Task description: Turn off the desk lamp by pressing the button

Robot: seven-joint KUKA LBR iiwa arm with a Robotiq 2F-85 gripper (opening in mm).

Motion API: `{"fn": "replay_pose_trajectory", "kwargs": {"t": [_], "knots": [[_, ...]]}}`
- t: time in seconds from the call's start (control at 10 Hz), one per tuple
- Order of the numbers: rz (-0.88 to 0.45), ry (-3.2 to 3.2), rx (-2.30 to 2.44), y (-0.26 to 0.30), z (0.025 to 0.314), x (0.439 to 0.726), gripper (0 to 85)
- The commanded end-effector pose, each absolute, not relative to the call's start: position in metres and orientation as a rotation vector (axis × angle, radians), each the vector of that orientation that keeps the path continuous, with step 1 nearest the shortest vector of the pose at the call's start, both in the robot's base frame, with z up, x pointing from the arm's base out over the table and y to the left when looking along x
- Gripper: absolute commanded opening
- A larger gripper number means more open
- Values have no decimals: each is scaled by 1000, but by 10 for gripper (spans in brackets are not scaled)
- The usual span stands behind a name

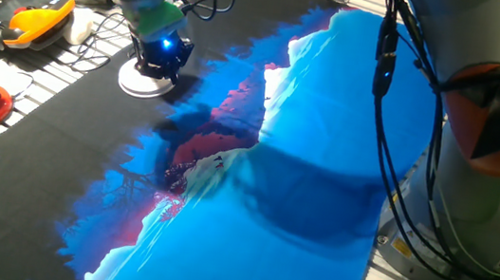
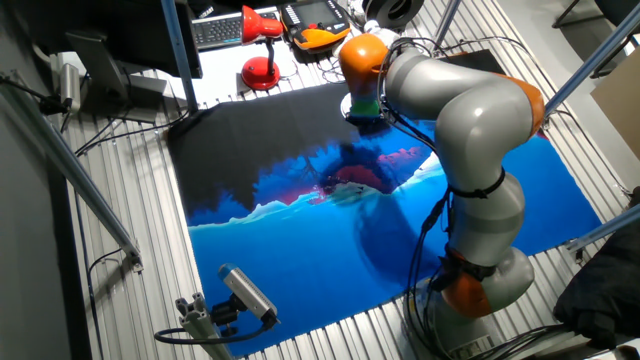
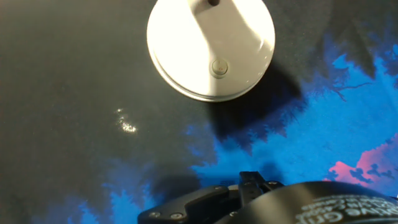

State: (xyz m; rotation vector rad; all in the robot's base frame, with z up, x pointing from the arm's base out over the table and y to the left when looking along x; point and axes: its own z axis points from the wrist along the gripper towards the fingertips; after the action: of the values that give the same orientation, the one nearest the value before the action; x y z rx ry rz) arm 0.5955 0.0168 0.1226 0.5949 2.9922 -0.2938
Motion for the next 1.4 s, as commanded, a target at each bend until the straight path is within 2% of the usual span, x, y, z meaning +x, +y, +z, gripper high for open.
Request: {"fn": "replay_pose_trajectory", "kwargs": {"t": [0.0, 0.2, 1.3], "knots": [[-268, 3005, 583, 16, 123, 596, 0], [-188, 3040, 561, 16, 123, 596, 0], [-203, 3065, 593, 16, 123, 596, 0]]}}
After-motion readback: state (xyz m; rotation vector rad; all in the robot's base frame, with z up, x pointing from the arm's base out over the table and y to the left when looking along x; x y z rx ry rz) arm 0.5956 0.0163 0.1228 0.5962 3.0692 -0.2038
